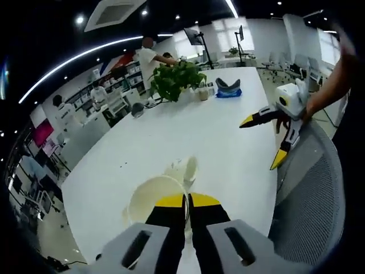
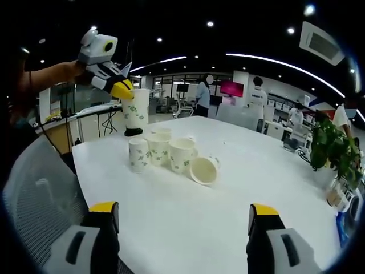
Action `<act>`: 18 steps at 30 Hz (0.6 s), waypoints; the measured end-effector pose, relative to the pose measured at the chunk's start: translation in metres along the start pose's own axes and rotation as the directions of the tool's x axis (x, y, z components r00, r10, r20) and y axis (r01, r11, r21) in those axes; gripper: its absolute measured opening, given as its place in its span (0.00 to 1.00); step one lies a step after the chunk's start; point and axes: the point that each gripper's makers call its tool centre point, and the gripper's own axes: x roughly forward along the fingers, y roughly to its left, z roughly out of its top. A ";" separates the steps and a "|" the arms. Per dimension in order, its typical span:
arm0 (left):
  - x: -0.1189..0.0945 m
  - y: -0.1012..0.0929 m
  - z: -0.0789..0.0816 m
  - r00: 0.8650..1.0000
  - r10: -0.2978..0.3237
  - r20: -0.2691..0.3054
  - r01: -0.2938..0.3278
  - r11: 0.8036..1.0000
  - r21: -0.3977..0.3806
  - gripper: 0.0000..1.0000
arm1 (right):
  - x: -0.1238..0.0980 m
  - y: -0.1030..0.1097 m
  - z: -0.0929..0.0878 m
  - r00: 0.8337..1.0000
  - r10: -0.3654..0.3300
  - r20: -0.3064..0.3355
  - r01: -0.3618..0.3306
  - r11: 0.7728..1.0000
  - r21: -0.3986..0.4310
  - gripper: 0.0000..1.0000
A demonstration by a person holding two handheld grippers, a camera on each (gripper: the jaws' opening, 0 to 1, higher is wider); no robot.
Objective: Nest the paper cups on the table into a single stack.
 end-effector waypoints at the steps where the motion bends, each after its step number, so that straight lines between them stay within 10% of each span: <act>1: 0.002 -0.002 0.001 1.000 -0.007 0.003 0.007 1.000 -0.003 0.00 | 0.000 0.000 0.001 1.000 -0.003 0.001 0.003 1.000 0.000 0.96; 18: 0.048 -0.039 -0.026 0.996 -0.091 -0.005 0.092 0.995 0.032 0.00 | 0.000 0.003 0.002 1.000 0.000 -0.005 0.000 1.000 -0.006 0.95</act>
